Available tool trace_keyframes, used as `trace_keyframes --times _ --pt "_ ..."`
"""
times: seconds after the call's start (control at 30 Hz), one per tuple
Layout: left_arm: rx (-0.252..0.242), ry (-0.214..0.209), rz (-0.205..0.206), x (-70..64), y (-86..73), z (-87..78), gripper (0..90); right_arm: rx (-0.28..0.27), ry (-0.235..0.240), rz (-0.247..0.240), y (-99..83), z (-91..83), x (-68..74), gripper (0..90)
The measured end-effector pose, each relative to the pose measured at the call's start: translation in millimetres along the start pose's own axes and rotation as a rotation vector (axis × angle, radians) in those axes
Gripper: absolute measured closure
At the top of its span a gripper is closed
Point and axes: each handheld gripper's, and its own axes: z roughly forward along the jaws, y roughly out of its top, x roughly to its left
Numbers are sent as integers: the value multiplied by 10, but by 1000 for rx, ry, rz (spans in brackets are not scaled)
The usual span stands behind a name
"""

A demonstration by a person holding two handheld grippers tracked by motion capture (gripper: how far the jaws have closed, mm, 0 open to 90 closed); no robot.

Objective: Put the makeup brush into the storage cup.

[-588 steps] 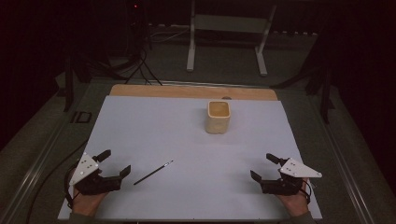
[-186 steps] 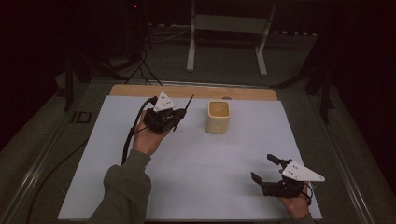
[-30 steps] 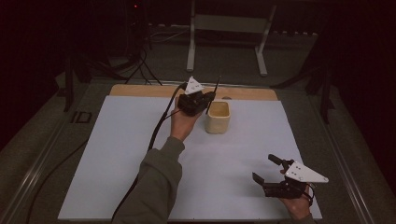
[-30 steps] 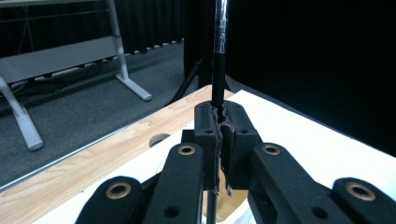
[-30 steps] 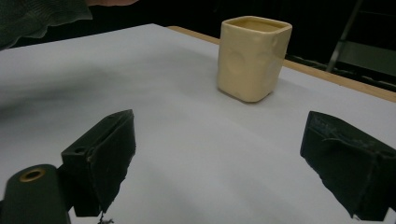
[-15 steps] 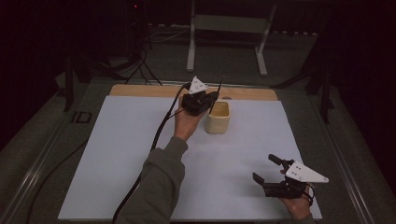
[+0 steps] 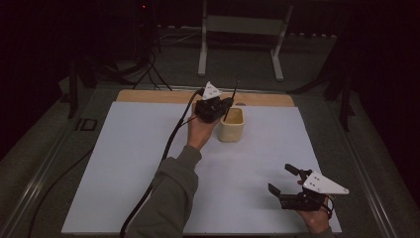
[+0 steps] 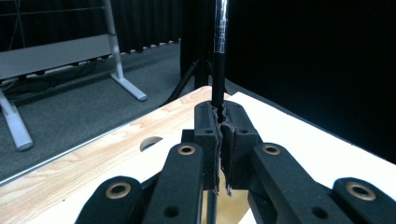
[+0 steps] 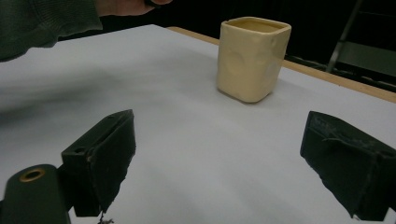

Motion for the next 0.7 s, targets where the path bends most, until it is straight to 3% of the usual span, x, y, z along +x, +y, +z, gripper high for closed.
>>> trace_keyframes --times 0.7 --pt "27 -5 -16 30 -99 110 867 -2 -3 -1 -1 -6 -6 103"
